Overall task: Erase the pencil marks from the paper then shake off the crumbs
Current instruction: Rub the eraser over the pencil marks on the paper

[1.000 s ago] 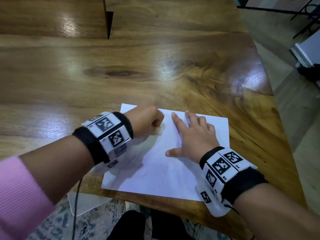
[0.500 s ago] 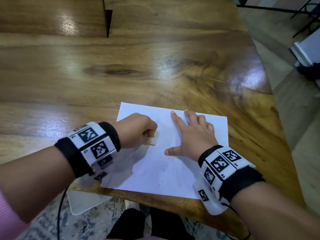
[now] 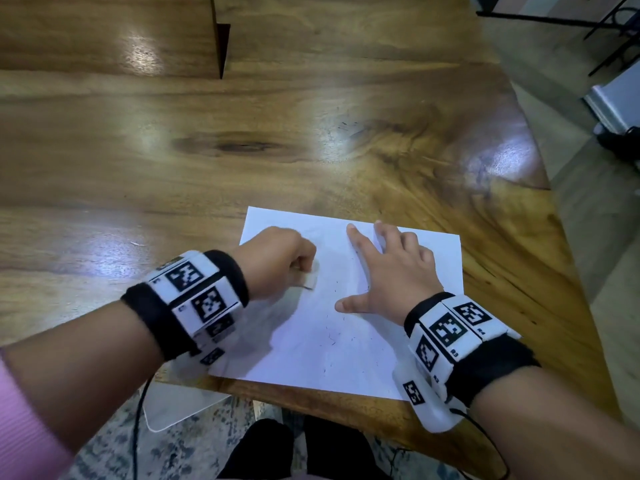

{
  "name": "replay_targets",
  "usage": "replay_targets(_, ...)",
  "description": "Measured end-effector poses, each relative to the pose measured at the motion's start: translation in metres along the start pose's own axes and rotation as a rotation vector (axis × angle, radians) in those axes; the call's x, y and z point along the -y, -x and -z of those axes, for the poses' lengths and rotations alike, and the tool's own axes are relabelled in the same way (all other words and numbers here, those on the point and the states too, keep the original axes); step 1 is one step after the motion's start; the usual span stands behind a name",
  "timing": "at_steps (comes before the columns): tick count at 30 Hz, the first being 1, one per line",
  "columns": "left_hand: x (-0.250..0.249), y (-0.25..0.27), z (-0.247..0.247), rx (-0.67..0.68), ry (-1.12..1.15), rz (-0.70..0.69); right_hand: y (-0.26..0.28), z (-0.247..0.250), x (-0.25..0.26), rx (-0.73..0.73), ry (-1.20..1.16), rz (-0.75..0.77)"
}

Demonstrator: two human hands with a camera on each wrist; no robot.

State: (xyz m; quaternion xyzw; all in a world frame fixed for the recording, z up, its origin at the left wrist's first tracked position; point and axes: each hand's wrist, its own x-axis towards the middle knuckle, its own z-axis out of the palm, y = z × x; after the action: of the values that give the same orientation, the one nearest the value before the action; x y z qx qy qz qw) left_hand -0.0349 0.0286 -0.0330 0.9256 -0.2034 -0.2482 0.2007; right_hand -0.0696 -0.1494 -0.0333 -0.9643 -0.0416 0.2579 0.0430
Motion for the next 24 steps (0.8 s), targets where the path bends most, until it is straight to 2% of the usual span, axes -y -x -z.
replay_targets(3, -0.007, -0.030, 0.011, -0.203, 0.029, 0.039, 0.000, 0.000, 0.000, 0.008, 0.009, -0.004)
replay_targets(6, -0.011, -0.045, 0.014, -0.272, 0.027, 0.037, 0.000, 0.000, 0.000, 0.007, 0.015, -0.005)
replay_targets(9, -0.002, -0.018, 0.007, -0.195, 0.014, 0.006, 0.001, 0.000, -0.001, -0.002, 0.005, -0.003)
replay_targets(13, 0.012, 0.011, 0.002, 0.047, -0.041, -0.005, 0.000, 0.000, 0.000, 0.004, 0.006, -0.001)
replay_targets(15, 0.009, 0.001, 0.008, 0.015, -0.021, -0.009, 0.000, -0.001, 0.000, 0.004, 0.014, 0.001)
replay_targets(18, -0.005, -0.033, 0.017, -0.128, 0.021, -0.016, 0.000, -0.001, 0.001, 0.005, 0.025, -0.007)
replay_targets(21, -0.018, -0.052, 0.018, -0.163, 0.043, 0.000, 0.000, 0.000, 0.001, 0.007, 0.024, -0.008)
replay_targets(24, -0.015, -0.030, 0.009, -0.138, 0.038, -0.032, 0.000, 0.000, 0.000, 0.002, 0.009, -0.008)
